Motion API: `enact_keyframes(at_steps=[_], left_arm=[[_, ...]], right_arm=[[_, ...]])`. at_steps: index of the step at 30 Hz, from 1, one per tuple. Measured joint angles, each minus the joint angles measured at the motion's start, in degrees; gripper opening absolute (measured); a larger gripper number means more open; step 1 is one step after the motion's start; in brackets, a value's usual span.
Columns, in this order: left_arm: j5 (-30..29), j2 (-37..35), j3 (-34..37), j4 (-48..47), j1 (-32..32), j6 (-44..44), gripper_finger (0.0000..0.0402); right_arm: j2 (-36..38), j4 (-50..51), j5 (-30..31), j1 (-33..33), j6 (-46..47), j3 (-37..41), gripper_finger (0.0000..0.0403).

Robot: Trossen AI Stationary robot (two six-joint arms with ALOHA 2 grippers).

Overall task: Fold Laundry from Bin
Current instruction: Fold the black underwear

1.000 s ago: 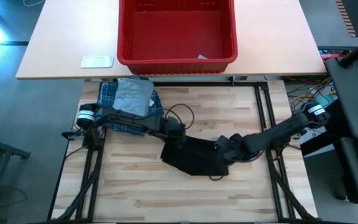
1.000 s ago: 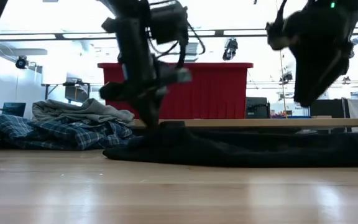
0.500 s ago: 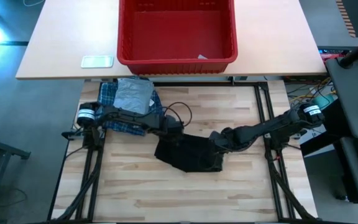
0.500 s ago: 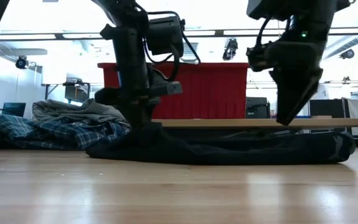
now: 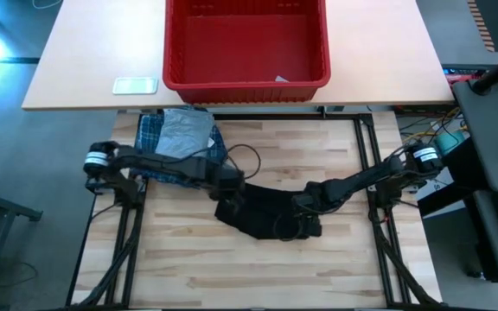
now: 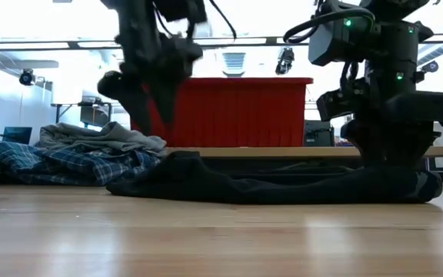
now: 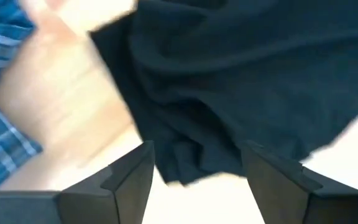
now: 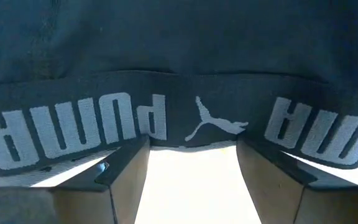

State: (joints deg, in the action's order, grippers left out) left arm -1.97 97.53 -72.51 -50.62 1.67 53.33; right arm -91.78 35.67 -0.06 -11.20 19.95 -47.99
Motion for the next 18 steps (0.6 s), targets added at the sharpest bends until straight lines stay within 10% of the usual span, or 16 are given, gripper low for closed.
enact_keyframes(at_steps=[18], left_arm=[[-3.9,0.3,13.4,20.5,8.4,-2.5,0.0182]], right_arm=[[2.4,-2.7,0.0,0.1,3.0,0.1,0.0235]])
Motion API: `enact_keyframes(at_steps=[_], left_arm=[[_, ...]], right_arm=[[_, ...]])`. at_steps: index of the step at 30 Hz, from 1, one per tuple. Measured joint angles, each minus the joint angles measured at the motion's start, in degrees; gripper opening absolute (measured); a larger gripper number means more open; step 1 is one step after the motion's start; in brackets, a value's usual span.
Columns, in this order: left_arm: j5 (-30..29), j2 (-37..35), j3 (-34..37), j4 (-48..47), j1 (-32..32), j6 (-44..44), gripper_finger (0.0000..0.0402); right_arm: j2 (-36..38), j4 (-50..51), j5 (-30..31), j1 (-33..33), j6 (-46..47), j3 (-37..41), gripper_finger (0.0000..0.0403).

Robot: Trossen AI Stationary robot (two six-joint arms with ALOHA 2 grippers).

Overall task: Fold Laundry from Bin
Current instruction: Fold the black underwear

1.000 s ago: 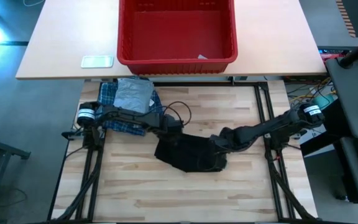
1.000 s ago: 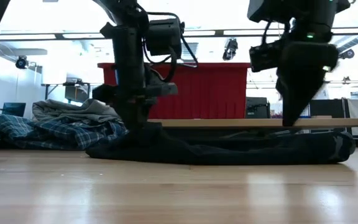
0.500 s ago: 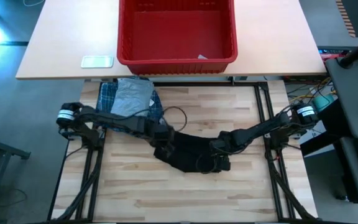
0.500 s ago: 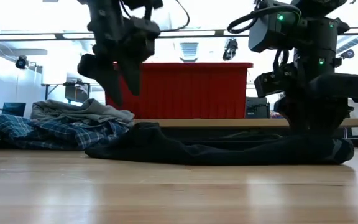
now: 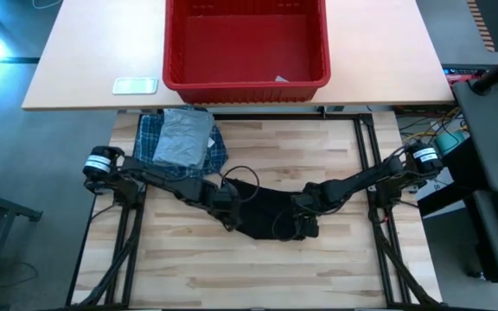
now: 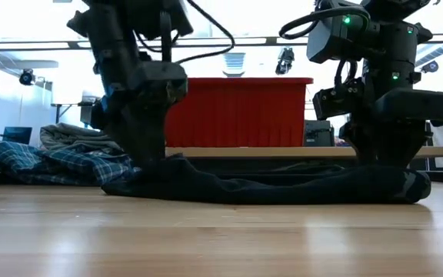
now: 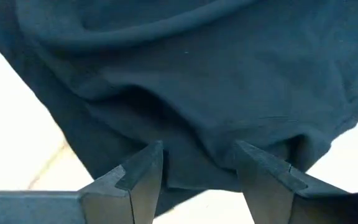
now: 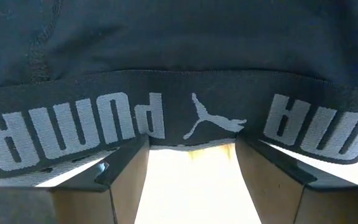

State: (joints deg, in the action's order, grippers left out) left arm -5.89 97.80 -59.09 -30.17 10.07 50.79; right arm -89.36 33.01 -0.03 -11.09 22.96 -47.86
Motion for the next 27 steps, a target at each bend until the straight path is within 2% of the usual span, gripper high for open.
enact_keyframes(at_steps=[8,13,17,21,24,27], left_arm=[[0.7,-1.4,1.8,-0.9,1.4,-7.6,0.0175],[-3.6,-5.5,3.0,-0.1,2.2,-15.1,0.0174],[-2.6,-7.3,8.6,9.0,2.0,-22.1,0.0170],[-3.0,-7.6,14.1,19.0,2.1,-24.9,0.0160],[-3.9,-7.4,16.4,21.4,2.0,-25.0,0.0149],[-2.4,-6.5,17.5,21.4,2.0,-24.6,0.0132]], right_arm=[[0.0,0.7,0.0,0.0,0.0,0.0,0.0235],[0.0,0.9,0.0,0.0,0.0,0.0,0.0235],[0.0,0.9,0.0,0.0,0.0,0.0,0.0235],[0.0,1.1,-0.5,0.0,0.6,0.0,0.0235],[0.0,1.2,-1.2,0.0,0.6,0.1,0.0235],[0.0,1.2,-1.5,0.0,0.6,0.1,0.0235]])
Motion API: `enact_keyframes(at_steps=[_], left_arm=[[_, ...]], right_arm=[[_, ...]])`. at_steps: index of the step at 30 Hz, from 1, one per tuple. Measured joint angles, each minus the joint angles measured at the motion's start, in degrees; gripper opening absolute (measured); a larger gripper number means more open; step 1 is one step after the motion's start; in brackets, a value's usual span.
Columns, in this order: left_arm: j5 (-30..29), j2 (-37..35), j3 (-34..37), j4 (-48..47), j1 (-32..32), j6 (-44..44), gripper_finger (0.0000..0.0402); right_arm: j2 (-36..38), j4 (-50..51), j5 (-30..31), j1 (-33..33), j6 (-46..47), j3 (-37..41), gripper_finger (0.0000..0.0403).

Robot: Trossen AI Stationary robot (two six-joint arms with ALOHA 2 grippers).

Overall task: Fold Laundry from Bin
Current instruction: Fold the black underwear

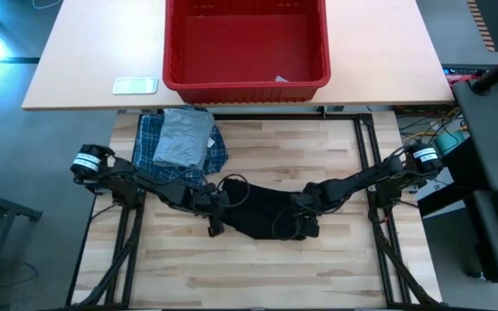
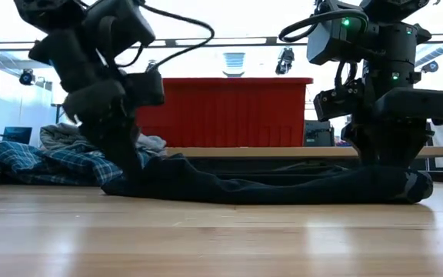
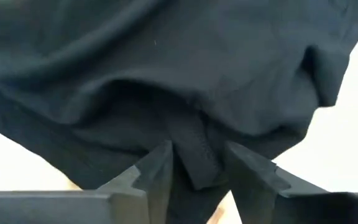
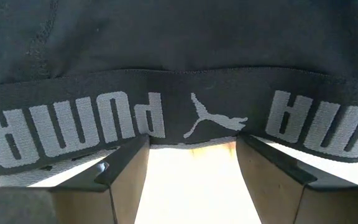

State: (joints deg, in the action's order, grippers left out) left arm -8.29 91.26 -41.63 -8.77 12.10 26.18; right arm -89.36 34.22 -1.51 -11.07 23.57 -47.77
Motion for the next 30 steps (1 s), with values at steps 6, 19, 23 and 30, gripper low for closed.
enact_keyframes(at_steps=[6,19,23,30], left_arm=[[0.2,1.9,0.4,0.3,-0.1,5.2,0.0064],[1.3,-9.0,-1.3,-18.4,6.6,21.7,0.0001],[1.3,-11.2,0.1,-17.5,8.8,27.1,0.0001],[2.1,-8.8,3.1,-10.6,9.2,31.3,0.0027]], right_arm=[[0.0,0.0,-0.2,0.0,0.6,0.0,0.0235],[0.0,1.2,-0.4,0.0,3.0,0.0,0.0235],[0.0,1.3,-0.2,0.0,3.0,0.0,0.0235],[0.0,1.6,-0.2,0.0,2.7,-0.3,0.0235]])
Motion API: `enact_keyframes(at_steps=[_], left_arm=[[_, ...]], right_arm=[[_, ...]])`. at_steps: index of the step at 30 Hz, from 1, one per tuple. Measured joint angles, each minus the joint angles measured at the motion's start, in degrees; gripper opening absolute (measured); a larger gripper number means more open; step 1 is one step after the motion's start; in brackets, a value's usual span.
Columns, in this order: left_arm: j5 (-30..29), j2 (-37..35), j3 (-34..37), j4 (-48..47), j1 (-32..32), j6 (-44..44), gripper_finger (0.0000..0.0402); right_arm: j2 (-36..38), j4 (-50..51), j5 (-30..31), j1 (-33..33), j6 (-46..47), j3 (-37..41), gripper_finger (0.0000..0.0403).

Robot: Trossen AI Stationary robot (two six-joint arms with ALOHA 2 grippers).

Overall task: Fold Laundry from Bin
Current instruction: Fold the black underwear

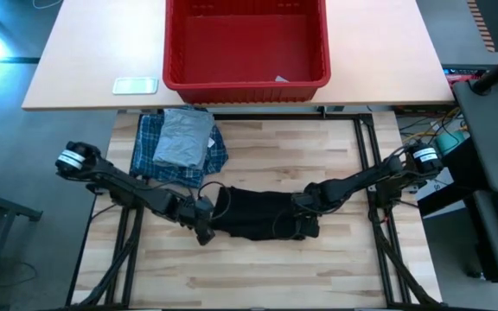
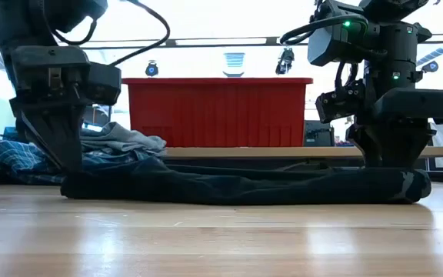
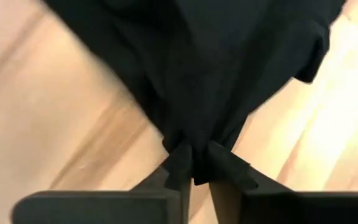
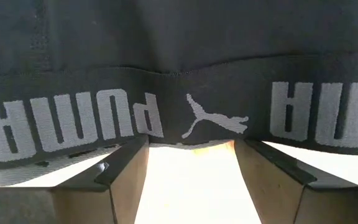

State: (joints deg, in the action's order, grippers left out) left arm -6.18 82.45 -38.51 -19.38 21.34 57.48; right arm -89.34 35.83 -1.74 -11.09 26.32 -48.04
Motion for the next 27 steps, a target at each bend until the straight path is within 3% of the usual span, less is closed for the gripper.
enact_keyframes(at_steps=[6,11,14,19,22,27], left_arm=[[4.0,2.9,-0.7,4.3,0.6,-0.3,0.0102],[5.5,-0.6,-4.3,-1.5,2.4,-2.6,0.0162],[1.4,-3.7,-6.5,-6.1,2.5,-3.7,0.0180],[-8.6,-4.4,-6.1,-3.1,-0.5,-8.8,0.0181],[-15.3,-0.7,-5.4,3.2,-3.0,-16.1,0.0174],[-17.2,8.7,-6.0,12.3,-7.5,-24.4,0.0167]], right_arm=[[-0.1,2.2,0.0,0.0,-2.3,-2.6,0.0235],[-0.1,8.2,0.0,0.0,-4.5,-7.1,0.0235],[-0.1,11.7,0.1,-0.6,-6.0,-10.5,0.0235],[-0.1,12.6,0.2,-1.2,-7.5,-14.4,0.0235],[-0.4,8.3,0.2,-1.1,-7.4,-14.5,0.0235],[-0.9,3.4,0.1,-1.3,-5.9,-13.4,0.0240]])
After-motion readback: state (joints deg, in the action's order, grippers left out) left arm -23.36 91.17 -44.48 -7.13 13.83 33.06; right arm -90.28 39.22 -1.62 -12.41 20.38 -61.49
